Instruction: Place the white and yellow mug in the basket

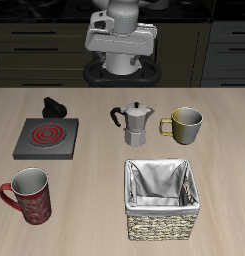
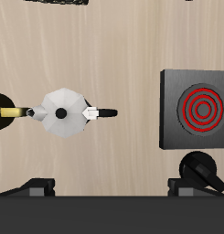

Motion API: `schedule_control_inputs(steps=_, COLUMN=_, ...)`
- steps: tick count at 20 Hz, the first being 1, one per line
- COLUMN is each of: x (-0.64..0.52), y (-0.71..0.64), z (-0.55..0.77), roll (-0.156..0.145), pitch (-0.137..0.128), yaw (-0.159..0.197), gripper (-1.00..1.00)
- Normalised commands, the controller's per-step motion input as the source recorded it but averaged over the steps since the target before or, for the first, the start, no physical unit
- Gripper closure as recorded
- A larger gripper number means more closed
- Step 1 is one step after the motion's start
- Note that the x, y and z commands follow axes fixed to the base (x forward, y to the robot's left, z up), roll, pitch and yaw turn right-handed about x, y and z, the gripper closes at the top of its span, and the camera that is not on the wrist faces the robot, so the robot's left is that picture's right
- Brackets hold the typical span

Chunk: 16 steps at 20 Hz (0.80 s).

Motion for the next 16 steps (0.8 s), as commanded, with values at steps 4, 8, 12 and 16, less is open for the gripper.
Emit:
schedule_control_inputs(steps=4, x=0.12, y=0.42, z=-0.16, roll=-0.033, pitch=0.004, yaw=-0.008, gripper=-1.00)
schedule_control_inputs(steps=8, x=0.03, y=0.44, z=-0.03, roll=0.023, pitch=-0.045, yaw=0.014, gripper=-1.00)
schedule_control_inputs(steps=12, x=0.00, y=0.80, z=-0.06, roll=0.073, pitch=-0.022, yaw=0.002, gripper=-1.00)
schedule_control_inputs(steps=16, x=0.02, y=0.69, z=-0.06, roll=0.045, pitch=0.010, yaw=-0.031, gripper=-1.00)
